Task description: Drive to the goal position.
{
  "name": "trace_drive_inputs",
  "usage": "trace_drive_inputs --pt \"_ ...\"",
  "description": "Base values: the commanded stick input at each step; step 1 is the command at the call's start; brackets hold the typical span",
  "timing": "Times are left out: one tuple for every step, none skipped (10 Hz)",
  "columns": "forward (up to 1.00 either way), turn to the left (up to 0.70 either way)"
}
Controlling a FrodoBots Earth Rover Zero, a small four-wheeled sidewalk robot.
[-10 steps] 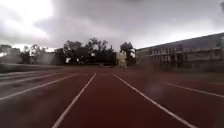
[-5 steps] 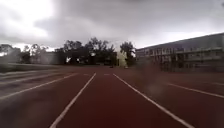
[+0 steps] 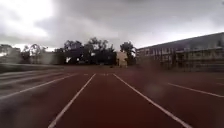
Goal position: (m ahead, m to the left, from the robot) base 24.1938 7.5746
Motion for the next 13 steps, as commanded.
trace_drive_inputs --pt "0.45 0.00" --pt "0.45 0.00" --pt "0.45 0.00" --pt "0.45 0.00" --pt "0.45 0.00" --pt "0.45 0.00" --pt "0.45 0.00" --pt "0.45 0.00" --pt "0.45 0.00" --pt "0.45 0.00" --pt "0.45 0.00" --pt "0.45 0.00" --pt "0.45 0.00"
